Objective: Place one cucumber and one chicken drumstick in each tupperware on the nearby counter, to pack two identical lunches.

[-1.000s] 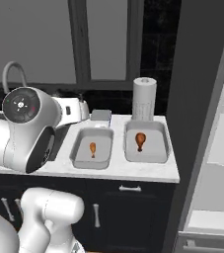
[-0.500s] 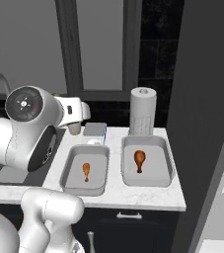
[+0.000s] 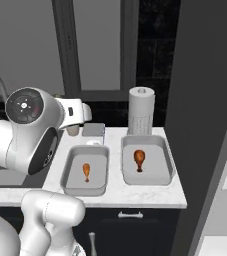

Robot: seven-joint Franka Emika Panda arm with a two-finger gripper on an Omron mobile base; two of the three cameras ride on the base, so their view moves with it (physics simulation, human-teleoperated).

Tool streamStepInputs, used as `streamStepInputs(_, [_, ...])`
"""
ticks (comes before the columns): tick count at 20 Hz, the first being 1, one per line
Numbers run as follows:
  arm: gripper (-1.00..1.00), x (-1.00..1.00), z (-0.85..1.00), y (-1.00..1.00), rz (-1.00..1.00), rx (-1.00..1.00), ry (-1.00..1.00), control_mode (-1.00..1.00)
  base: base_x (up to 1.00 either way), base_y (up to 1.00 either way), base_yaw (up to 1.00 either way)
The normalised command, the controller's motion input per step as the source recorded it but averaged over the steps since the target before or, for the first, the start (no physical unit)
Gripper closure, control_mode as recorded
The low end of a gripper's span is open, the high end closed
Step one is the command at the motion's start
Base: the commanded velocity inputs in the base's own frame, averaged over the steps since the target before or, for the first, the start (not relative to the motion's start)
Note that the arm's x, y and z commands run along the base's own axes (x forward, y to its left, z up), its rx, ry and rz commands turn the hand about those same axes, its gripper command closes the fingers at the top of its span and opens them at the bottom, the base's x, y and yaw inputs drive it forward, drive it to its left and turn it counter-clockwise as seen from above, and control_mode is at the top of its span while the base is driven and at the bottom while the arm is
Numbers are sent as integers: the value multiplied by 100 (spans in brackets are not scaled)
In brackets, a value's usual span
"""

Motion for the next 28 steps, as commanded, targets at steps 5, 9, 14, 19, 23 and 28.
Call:
streamStepInputs(5, [100,0,0,0,0,0,0,100,48,3,-17])
streamStepInputs(9, [100,0,0,0,0,0,0,100,49,12,-1])
streamStepInputs(14, [100,0,0,0,0,0,0,100,43,1,0])
streamStepInputs(19, [100,44,-46,0,-1,-2,3,-100,0,0,0])
streamStepInputs(23, [100,64,-97,-2,-1,-1,17,-100,0,0,0])
streamStepInputs(28, [100,44,-100,-1,-6,-6,6,-100,0,0,0])
